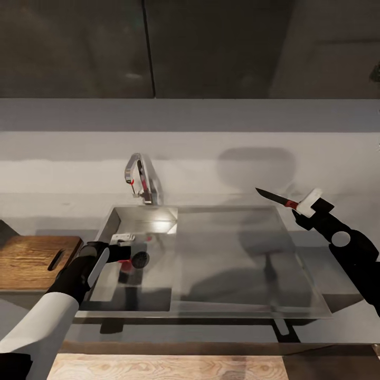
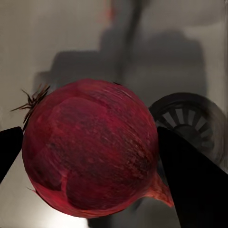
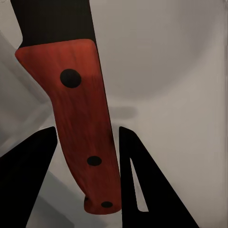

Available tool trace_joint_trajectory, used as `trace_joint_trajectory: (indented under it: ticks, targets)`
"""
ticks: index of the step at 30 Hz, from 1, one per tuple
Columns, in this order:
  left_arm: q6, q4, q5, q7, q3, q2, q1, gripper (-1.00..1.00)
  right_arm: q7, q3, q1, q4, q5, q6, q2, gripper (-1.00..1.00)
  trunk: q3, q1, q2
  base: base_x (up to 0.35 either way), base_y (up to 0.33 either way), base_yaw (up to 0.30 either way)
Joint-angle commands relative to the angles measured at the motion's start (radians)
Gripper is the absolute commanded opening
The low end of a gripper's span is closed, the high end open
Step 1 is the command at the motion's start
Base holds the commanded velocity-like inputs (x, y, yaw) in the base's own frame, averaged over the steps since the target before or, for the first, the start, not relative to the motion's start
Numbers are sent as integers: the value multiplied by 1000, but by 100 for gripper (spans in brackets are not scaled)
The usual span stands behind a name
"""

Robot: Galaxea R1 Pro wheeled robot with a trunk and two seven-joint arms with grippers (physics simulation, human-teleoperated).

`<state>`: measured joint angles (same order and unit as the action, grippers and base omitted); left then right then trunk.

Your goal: In the kitchen, take the Vidalia onion out of the sink, dice it on the chopping board with the paring knife, put the diced onion into the bowl on the countertop, then place both the paring knife and the chopping board into the sink.

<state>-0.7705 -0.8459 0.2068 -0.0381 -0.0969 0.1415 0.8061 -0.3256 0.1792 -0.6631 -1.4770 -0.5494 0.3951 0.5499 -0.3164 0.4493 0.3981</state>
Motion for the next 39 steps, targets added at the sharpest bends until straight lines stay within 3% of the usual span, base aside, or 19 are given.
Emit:
trace_joint_trajectory:
  ticks: [1,22,39]
  targets:
    - [-4,-2,3,0,-3,1,1,-100,-6,2,-1,-2,-10,5,1,-100,0,1,2,0,0,0]
    - [-4,-40,3,-3,-6,-2,1,-100,-6,2,-1,-2,-10,4,1,-100,33,1,2,-6,0,0]
    - [-8,-129,3,-3,-6,4,1,-100,-6,2,1,-2,-23,4,1,-100,61,1,2,-306,0,0]
